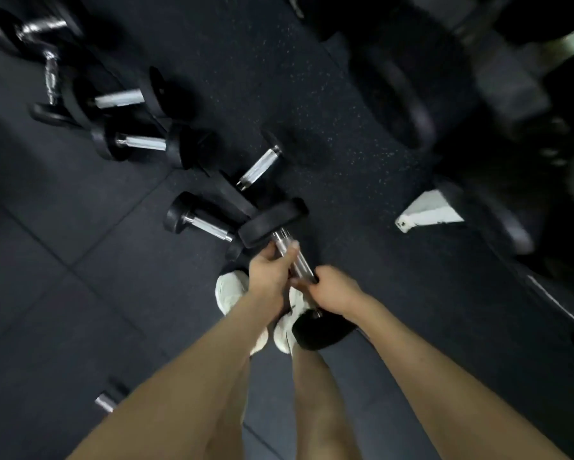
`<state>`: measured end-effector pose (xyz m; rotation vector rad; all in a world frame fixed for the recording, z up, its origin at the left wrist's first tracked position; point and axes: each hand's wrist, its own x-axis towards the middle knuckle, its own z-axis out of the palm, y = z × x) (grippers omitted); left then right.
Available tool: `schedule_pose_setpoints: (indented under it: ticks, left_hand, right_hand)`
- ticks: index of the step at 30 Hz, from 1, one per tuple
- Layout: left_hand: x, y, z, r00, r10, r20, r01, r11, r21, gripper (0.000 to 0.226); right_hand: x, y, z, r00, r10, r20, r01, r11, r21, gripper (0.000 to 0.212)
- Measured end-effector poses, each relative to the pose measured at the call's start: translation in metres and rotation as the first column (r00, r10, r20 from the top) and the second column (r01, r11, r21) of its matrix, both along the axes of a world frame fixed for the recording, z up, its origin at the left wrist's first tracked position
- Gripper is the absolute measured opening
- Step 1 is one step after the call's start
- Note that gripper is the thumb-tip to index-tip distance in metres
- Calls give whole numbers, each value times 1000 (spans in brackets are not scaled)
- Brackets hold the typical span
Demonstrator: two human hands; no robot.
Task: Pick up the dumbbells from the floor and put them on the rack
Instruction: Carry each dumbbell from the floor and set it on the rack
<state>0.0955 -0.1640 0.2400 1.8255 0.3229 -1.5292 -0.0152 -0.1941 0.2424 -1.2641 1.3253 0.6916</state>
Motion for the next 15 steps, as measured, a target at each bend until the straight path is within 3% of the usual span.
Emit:
schedule_pose_setpoints:
  ticks: [3, 8, 15]
  left_hand:
    - [-2, -5, 85, 992, -120, 37, 121, 992, -24, 24]
    - [-15, -22, 224, 962, -268, 51, 273, 955, -119, 24]
    - [-62, -56, 373, 847, -492, 202, 532, 794, -294, 20]
  right_hand:
    - [-7, 6, 82, 999, -52, 8, 52, 998, -32, 51]
    - [-23, 8, 220, 975, -212, 62, 218, 968, -127, 54]
    - [-64, 10, 361, 882, -450, 139, 469, 811, -349, 57]
